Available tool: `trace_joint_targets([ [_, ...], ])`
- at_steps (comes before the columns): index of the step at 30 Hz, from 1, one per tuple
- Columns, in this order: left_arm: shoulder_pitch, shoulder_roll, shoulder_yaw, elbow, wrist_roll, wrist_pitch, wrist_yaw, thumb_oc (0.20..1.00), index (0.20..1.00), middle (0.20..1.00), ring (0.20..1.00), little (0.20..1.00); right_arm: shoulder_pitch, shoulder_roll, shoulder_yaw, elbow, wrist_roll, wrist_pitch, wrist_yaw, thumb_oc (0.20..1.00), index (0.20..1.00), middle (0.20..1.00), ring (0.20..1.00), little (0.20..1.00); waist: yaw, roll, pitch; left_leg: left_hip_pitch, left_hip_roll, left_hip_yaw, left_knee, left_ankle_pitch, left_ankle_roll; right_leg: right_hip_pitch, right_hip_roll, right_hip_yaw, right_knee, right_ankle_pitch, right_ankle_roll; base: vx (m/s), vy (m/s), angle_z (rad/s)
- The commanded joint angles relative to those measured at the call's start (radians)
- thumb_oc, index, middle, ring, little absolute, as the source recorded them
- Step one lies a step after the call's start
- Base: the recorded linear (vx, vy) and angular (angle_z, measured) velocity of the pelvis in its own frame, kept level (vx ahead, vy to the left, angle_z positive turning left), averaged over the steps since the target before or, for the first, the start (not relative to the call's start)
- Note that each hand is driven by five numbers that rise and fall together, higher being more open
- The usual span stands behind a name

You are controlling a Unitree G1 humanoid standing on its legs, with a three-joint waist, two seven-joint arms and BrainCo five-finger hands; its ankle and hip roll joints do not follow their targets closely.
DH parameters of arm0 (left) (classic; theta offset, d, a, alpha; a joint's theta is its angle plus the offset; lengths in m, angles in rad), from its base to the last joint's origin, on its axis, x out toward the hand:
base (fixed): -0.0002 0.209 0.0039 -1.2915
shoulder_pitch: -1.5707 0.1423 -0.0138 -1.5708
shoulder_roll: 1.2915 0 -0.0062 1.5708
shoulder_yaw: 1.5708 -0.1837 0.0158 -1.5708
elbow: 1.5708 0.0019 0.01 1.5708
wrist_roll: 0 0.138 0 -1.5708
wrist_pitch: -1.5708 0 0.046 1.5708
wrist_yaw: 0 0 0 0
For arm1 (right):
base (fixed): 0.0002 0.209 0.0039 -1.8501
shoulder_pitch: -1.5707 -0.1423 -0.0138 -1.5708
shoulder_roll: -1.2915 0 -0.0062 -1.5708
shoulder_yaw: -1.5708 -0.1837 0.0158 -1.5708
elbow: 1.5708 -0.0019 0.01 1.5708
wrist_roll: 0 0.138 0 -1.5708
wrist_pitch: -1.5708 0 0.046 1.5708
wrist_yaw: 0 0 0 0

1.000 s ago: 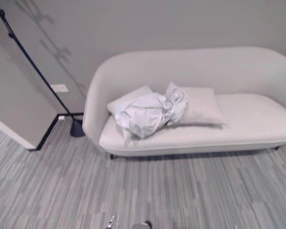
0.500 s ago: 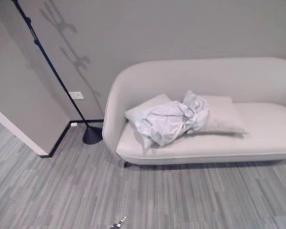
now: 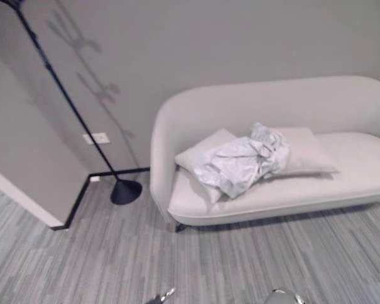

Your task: Hang the clothes on the sofa on the clothes rack.

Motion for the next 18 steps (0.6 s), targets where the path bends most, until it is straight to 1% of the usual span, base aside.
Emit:
trace_joint_targets([
  [1, -0.064, -0.004, 0.015, 0.022, 0.014, -0.022, -0.005, 1.0, 1.0, 1.0, 1.0, 1.0, -0.079, 0.01, 0.013, 0.031, 0.038, -0.029, 0.002, 1.0, 1.0, 1.0, 1.0, 1.0, 0.002, -0.021, 0.022, 0.042, 0.085, -0.071, 0.012, -0.063, -0.062, 0.08, 0.034, 0.051, -0.123, 0.147, 0.027, 0.22, -0.172, 0.1],
  [2, -0.063, -0.005, 0.02, 0.019, 0.008, -0.026, -0.005, 1.0, 1.0, 1.0, 1.0, 1.0, -0.082, 0.013, 0.018, 0.03, 0.037, -0.028, 0.001, 1.0, 1.0, 1.0, 1.0, 1.0, 0.007, -0.027, 0.015, 0.046, 0.085, -0.075, 0.013, -0.073, -0.071, 0.104, 0.042, 0.048, -0.166, 0.131, 0.021, 0.2, -0.154, 0.09],
  [3, -0.059, -0.007, 0.021, 0.019, 0.009, -0.029, -0.006, 1.0, 1.0, 1.0, 1.0, 1.0, -0.083, 0.016, 0.025, 0.03, 0.036, -0.029, -0.003, 1.0, 1.0, 1.0, 1.0, 1.0, 0.014, -0.032, 0.005, 0.052, 0.085, -0.079, 0.012, -0.08, -0.075, 0.121, 0.047, 0.045, -0.177, 0.126, 0.015, 0.31, -0.201, 0.09],
  [4, -0.054, -0.009, 0.023, 0.007, -0.012, -0.027, -0.003, 1.0, 1.0, 1.0, 1.0, 1.0, -0.095, 0.013, 0.032, 0.046, 0.022, -0.028, -0.01, 1.0, 1.0, 1.0, 1.0, 1.0, 0.02, -0.03, -0.02, 0.062, 0.107, -0.091, 0.014, -0.079, -0.087, 0.128, 0.067, 0.041, -0.15, 0.104, 0.001, 0.24, -0.139, 0.17],
  [5, -0.053, -0.009, 0.023, 0.006, -0.013, -0.026, -0.003, 1.0, 1.0, 1.0, 1.0, 1.0, -0.095, 0.012, 0.032, 0.047, 0.022, -0.029, -0.01, 1.0, 1.0, 1.0, 1.0, 1.0, 0.019, -0.029, -0.021, 0.062, 0.109, -0.091, 0.014, -0.079, -0.088, 0.127, 0.068, 0.04, -0.147, 0.101, 0.0, 0.32, -0.217, 0.29],
  [6, -0.047, -0.012, 0.032, -0.005, -0.034, -0.027, 0.002, 1.0, 1.0, 1.0, 1.0, 1.0, -0.112, 0.012, 0.061, 0.036, -0.005, -0.033, -0.018, 1.0, 1.0, 1.0, 1.0, 1.0, 0.028, -0.022, -0.038, 0.07, 0.139, -0.103, 0.017, -0.076, -0.099, 0.131, 0.086, 0.033, -0.125, 0.071, -0.017, 0.15, -0.125, 0.22],
  [7, -0.047, -0.012, 0.032, -0.005, -0.035, -0.027, 0.002, 1.0, 1.0, 1.0, 1.0, 1.0, -0.112, 0.011, 0.062, 0.035, -0.005, -0.032, -0.019, 1.0, 1.0, 1.0, 1.0, 1.0, 0.027, -0.021, -0.039, 0.07, 0.141, -0.104, 0.017, -0.076, -0.1, 0.131, 0.087, 0.032, -0.124, 0.069, -0.018, 0.29, -0.264, 0.26],
  [8, -0.045, -0.011, 0.046, 0.002, -0.046, -0.028, 0.012, 1.0, 1.0, 1.0, 1.0, 1.0, -0.143, 0.01, 0.103, 0.011, -0.041, -0.038, -0.021, 1.0, 1.0, 1.0, 1.0, 1.0, 0.038, -0.013, -0.053, 0.064, 0.181, -0.113, 0.046, -0.054, -0.123, 0.148, 0.122, 0.021, -0.131, 0.042, -0.038, 0.14, -0.157, 0.13],
  [10, -0.045, -0.011, 0.047, 0.002, -0.046, -0.028, 0.012, 1.0, 1.0, 1.0, 1.0, 1.0, -0.143, 0.01, 0.104, 0.011, -0.041, -0.038, -0.021, 1.0, 1.0, 1.0, 1.0, 1.0, 0.036, -0.011, -0.054, 0.063, 0.184, -0.114, 0.048, -0.054, -0.126, 0.149, 0.126, 0.019, -0.134, 0.041, -0.04, 0.11, -0.156, 0.07],
  [11, -0.05, -0.012, 0.057, -0.006, -0.071, -0.025, 0.023, 1.0, 1.0, 1.0, 1.0, 1.0, -0.163, 0.009, 0.148, -0.039, -0.073, -0.048, -0.03, 1.0, 1.0, 1.0, 1.0, 1.0, 0.048, -0.005, -0.061, 0.025, 0.229, -0.123, 0.129, -0.013, -0.158, 0.177, 0.167, 0.008, -0.167, 0.015, -0.065, 0.13, -0.243, 0.05],
  [12, -0.054, -0.011, 0.063, -0.02, -0.086, -0.027, 0.029, 1.0, 1.0, 1.0, 1.0, 1.0, -0.172, 0.005, 0.174, -0.075, -0.091, -0.056, -0.034, 1.0, 1.0, 1.0, 1.0, 1.0, 0.057, -0.006, -0.062, 0.004, 0.247, -0.122, 0.184, 0.017, -0.175, 0.197, 0.189, 0.006, -0.188, -0.002, -0.08, 0.15, -0.341, -0.1],
  [13, -0.057, -0.014, 0.063, -0.039, -0.103, -0.028, 0.034, 1.0, 1.0, 1.0, 1.0, 1.0, -0.179, -0.001, 0.195, -0.128, -0.108, -0.065, -0.049, 1.0, 1.0, 1.0, 1.0, 1.0, 0.061, -0.008, -0.058, -0.035, 0.276, -0.131, 0.26, 0.042, -0.196, 0.219, 0.213, 0.002, -0.21, -0.017, -0.101, 0.1, -0.303, -0.08],
  [14, -0.063, -0.02, 0.06, -0.069, -0.118, -0.027, 0.039, 1.0, 1.0, 1.0, 1.0, 1.0, -0.187, -0.008, 0.216, -0.184, -0.136, -0.074, -0.062, 1.0, 1.0, 1.0, 1.0, 1.0, 0.069, -0.011, -0.05, -0.073, 0.308, -0.136, 0.352, 0.082, -0.213, 0.243, 0.239, 0.001, -0.232, -0.036, -0.127, 0.07, -0.287, -0.23],
  [15, -0.065, -0.024, 0.058, -0.086, -0.126, -0.027, 0.039, 1.0, 1.0, 1.0, 1.0, 1.0, -0.194, -0.017, 0.232, -0.225, -0.157, -0.081, -0.076, 1.0, 1.0, 1.0, 1.0, 1.0, 0.075, -0.017, -0.043, -0.097, 0.324, -0.14, 0.42, 0.106, -0.219, 0.264, 0.254, 0.001, -0.246, -0.051, -0.143, 0.08, -0.278, -0.12],
  [16, -0.063, -0.03, 0.058, -0.109, -0.142, -0.025, 0.045, 1.0, 1.0, 1.0, 1.0, 1.0, -0.198, -0.028, 0.249, -0.289, -0.187, -0.082, -0.093, 1.0, 1.0, 1.0, 1.0, 1.0, 0.081, -0.019, -0.033, -0.123, 0.347, -0.146, 0.49, 0.132, -0.227, 0.295, 0.282, 0.003, -0.273, -0.074, -0.164, 0.11, -0.237, -0.16],
  [17, -0.056, -0.044, 0.044, -0.166, -0.162, -0.026, 0.051, 1.0, 1.0, 1.0, 1.0, 1.0, -0.208, -0.057, 0.256, -0.376, -0.227, -0.086, -0.115, 1.0, 1.0, 1.0, 1.0, 1.0, 0.09, -0.025, -0.016, -0.159, 0.354, -0.146, 0.532, 0.142, -0.218, 0.331, 0.298, 0.012, -0.299, -0.094, -0.174, 0.11, -0.17, -0.17],
  [18, -0.047, -0.048, 0.035, -0.194, -0.168, -0.019, 0.048, 1.0, 1.0, 1.0, 1.0, 1.0, -0.213, -0.075, 0.261, -0.427, -0.253, -0.086, -0.122, 1.0, 1.0, 1.0, 1.0, 1.0, 0.097, -0.03, -0.009, -0.19, 0.339, -0.154, 0.53, 0.117, -0.208, 0.342, 0.294, 0.019, -0.307, -0.097, -0.174, 0.08, -0.077, -0.13],
])
